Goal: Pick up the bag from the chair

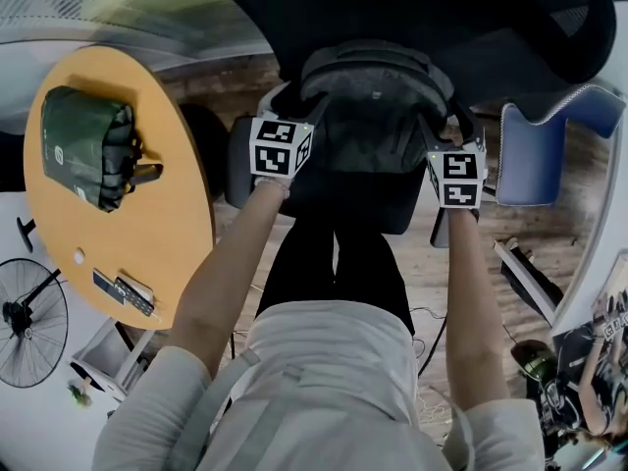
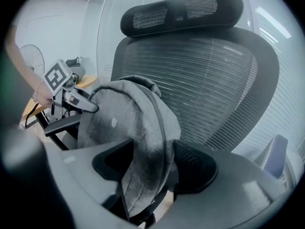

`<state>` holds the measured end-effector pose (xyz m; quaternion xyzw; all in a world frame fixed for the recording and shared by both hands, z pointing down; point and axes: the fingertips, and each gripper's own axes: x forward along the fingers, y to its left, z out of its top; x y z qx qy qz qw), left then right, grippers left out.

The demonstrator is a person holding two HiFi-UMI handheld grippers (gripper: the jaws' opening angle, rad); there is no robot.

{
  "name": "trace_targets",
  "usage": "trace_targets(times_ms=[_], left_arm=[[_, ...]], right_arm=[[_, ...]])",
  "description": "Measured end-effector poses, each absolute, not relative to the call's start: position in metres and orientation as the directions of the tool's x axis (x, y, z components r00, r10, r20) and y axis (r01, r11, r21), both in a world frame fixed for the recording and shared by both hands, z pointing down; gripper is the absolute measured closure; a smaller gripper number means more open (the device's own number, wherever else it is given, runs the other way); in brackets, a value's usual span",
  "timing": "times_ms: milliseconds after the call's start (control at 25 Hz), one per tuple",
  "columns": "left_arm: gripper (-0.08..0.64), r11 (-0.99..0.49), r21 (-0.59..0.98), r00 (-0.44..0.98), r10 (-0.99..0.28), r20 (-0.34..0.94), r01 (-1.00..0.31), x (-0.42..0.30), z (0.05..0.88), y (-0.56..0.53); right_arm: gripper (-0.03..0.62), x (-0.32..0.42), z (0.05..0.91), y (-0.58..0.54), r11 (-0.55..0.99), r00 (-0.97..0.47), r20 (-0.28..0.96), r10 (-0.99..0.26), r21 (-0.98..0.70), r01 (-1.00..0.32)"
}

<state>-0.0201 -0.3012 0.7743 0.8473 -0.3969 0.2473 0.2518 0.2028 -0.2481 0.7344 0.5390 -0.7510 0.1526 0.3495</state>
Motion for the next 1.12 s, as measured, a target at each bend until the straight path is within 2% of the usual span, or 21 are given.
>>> trace_targets(times_ms=[600,1120], left_arm=[[0.419,-0.584,0.229,0.585,-0.545,0.600,-0.779,-0.011,0.770,-0.298],[0.476,-0.594,0.251,0.608,-0.533,0.589,-0.764,-0.010,0.754,-0.276]], right_arm=[[0.477,0.205,0.737,-0.251,0.386,-0.145,0.691,-0.708,0.207,-0.899],[0.518,0.200,0.725,-0.230,0.399,-0.166,0.697,-0.697,0.185,-0.898]])
